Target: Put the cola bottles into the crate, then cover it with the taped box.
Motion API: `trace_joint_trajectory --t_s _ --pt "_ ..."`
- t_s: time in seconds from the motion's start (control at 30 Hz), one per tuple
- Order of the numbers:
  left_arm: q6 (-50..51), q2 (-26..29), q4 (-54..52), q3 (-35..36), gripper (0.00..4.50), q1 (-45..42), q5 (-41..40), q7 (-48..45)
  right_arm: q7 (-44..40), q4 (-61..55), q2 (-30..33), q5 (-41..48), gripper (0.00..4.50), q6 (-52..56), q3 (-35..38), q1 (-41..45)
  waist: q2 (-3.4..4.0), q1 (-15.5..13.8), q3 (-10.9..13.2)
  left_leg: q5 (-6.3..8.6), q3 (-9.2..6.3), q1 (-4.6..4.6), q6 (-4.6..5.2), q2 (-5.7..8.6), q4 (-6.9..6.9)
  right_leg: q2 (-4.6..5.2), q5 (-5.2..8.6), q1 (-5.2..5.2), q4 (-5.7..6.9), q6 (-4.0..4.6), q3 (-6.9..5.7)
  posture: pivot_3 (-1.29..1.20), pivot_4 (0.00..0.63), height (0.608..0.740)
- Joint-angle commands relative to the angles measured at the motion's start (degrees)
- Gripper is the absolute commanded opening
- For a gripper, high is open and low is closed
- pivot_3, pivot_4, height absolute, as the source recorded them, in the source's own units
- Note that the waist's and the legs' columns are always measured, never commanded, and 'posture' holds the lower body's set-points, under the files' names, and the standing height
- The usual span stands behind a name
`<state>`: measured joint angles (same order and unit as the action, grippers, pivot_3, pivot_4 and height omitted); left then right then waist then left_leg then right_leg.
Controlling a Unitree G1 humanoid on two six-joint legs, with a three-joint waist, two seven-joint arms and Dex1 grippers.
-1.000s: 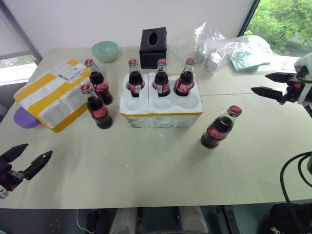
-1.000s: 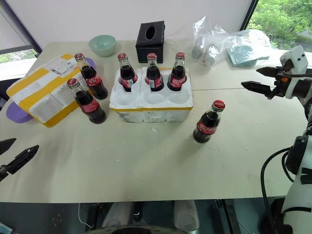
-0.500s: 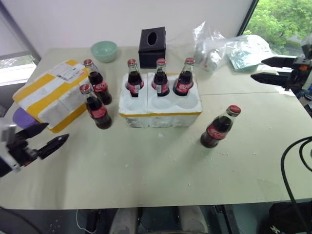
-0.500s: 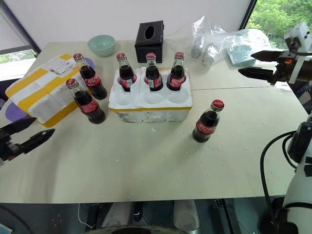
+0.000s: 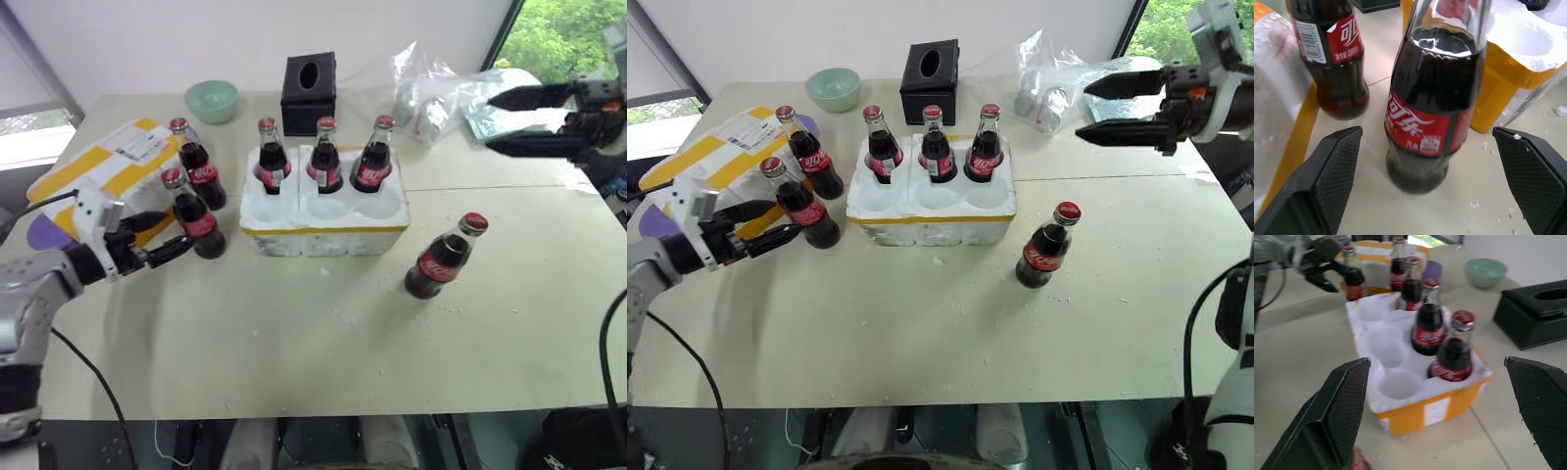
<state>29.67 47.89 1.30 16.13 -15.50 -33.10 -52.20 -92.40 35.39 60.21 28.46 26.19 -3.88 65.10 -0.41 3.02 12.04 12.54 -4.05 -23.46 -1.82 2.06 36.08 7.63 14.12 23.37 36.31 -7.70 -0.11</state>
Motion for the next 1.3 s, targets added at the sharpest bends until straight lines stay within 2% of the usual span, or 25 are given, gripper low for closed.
trace_joint_trajectory --t_s 0.03,0.37,0.6,0.7,0.77,0.83,0.93,1.1,1.2,1.3 --pt "-2.16 -0.37 2.56 -0.92 4.47 -3.06 1.78 -0.85 -0.10 -5.85 2.39 3.42 4.50 2.42 2.73 -0.63 0.01 -0.34 0.00 0.00 0.00 0.00 0.00 0.00 0.00 0.00 0.00 0.01 0.01 0.00 0.00 0.00 0.150 0.737" --pt "-4.59 -4.70 7.91 -5.32 4.47 -8.87 5.53 -1.57 -0.09 -11.31 1.74 4.42 4.50 5.72 6.12 -3.78 -0.01 -0.75 0.00 0.00 0.00 -0.02 0.00 0.01 0.08 0.00 -0.02 -0.02 0.01 -0.03 0.00 0.00 0.150 0.737" --pt "-5.18 -6.68 10.31 -5.96 4.47 -10.93 6.59 -2.32 0.22 -12.95 0.41 4.08 4.50 7.15 7.41 -4.14 -0.02 -0.57 0.00 -0.01 0.00 -0.02 0.00 0.00 0.08 0.00 -0.03 -0.01 0.02 -0.04 0.00 0.00 0.150 0.737" --pt "-5.00 -6.84 10.58 -5.53 3.73 -11.24 6.50 -2.56 0.31 -13.38 0.15 4.13 4.50 7.58 7.87 -4.58 -0.02 -0.65 0.00 -0.01 0.00 -0.02 0.00 0.00 0.08 0.00 -0.03 -0.01 0.02 -0.05 0.00 0.00 0.150 0.737" --pt "-4.66 -6.69 10.28 -5.25 2.79 -11.27 6.39 -2.70 0.52 -13.60 0.01 4.08 4.50 7.60 8.11 -5.02 -0.02 -0.70 0.00 -0.01 0.00 -0.02 0.00 0.01 0.08 0.00 -0.03 -0.01 0.02 -0.05 0.00 0.00 0.150 0.737" --pt "-4.28 -6.53 9.91 -5.13 2.80 -11.23 6.31 -2.79 0.69 -13.73 -0.11 4.02 4.50 7.66 8.35 -5.31 -0.02 -0.75 0.00 -0.01 0.00 -0.04 0.00 0.01 0.08 0.01 -0.03 -0.01 0.01 -0.05 0.00 0.00 0.150 0.737" --pt "-1.53 -4.94 7.09 -5.01 2.80 -11.36 5.06 -4.00 1.04 -13.58 -0.43 3.92 4.50 7.56 8.80 -5.80 -0.03 -0.75 0.00 -0.01 0.00 -0.04 0.00 0.01 0.07 0.01 -0.03 -0.01 0.01 -0.05 0.00 0.00 0.150 0.737" --pt "10.14 2.47 -0.34 -3.03 2.80 -16.82 -2.99 -10.46 1.61 -13.91 -0.67 3.72 4.50 7.40 9.36 -7.18 -0.23 -0.57 0.15 -0.01 -0.02 -0.15 0.00 0.00 0.07 -0.02 -0.03 0.10 0.02 -0.05 0.00 0.00 0.150 0.737" --pt "17.31 5.48 -2.54 -3.91 2.80 -24.52 -7.83 -13.52 2.00 -13.51 -0.58 3.38 4.50 6.99 9.63 -7.81 -0.26 -0.89 0.19 -0.03 -0.09 -0.30 -0.03 0.02 0.13 -0.03 -0.04 0.18 0.03 -0.06 -0.01 0.00 0.150 0.737" --pt "22.46 5.53 -2.83 -6.10 2.80 -33.17 -11.07 -15.34 2.40 -13.19 -0.63 3.03 4.50 6.33 9.89 -8.71 -0.27 -1.15 0.19 -0.03 -0.12 -0.47 -0.04 0.08 0.20 -0.02 -0.10 0.19 -0.07 -0.19 -0.02 0.00 0.150 0.737"
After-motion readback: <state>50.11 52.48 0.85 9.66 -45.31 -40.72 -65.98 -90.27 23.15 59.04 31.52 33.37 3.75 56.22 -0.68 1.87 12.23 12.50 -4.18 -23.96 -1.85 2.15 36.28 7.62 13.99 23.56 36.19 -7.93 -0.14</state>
